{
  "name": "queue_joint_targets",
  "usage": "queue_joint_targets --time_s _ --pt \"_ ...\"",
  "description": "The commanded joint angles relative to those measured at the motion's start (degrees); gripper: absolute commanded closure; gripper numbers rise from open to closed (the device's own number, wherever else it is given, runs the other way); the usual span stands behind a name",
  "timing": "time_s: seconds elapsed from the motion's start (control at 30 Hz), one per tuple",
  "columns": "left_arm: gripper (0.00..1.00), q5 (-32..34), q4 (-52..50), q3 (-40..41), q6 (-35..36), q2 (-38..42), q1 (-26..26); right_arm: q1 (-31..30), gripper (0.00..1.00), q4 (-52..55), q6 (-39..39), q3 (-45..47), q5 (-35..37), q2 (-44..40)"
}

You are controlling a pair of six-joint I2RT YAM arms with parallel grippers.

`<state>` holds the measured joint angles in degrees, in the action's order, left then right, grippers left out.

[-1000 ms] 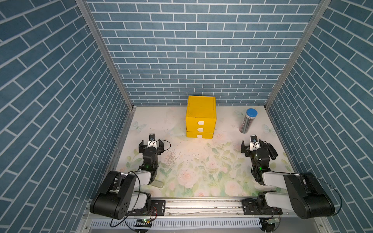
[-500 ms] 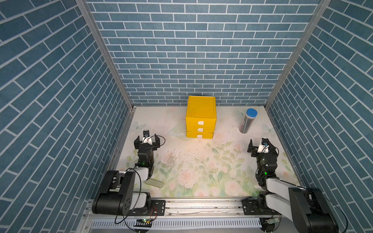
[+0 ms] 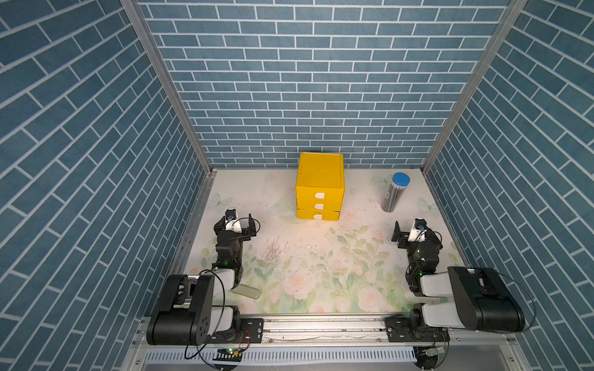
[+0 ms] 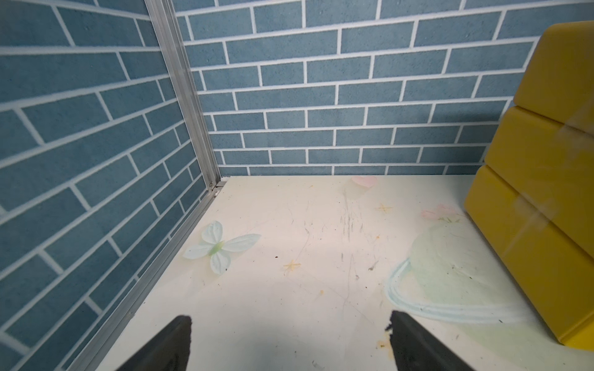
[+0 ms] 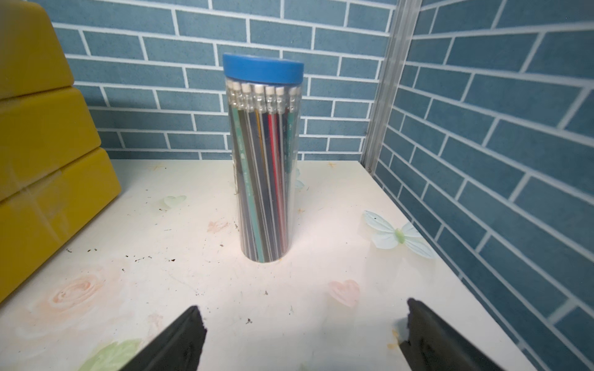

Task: Please put the sticky notes in the drawer by color
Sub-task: Reset both arms

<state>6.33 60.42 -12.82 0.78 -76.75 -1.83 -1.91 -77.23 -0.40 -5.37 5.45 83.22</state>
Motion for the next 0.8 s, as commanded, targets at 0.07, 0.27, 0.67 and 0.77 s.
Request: queue_joint_targets --time_s 0.07,0.27,0.67,0.77 --pt "0.0 -3.8 -1.5 -6.4 -1.1 -8.4 0.4 0.2 0.0 -1.6 0.0 -4.2 -2.4 4.3" --pt "0.0 -3.3 8.1 -1.0 -1.5 -9.4 0.5 0.0 0.0 2.4 0.2 -6.3 -0.6 4.3" --pt "0.0 -3.1 9.0 -0.6 -1.2 -9.5 0.2 -0.6 0.0 1.6 -0.2 -6.1 0.3 4.4" --pt "0.0 -3.1 9.5 -0.5 -1.2 -9.6 0.2 -0.6 0.0 1.6 -0.2 -6.1 0.3 4.4"
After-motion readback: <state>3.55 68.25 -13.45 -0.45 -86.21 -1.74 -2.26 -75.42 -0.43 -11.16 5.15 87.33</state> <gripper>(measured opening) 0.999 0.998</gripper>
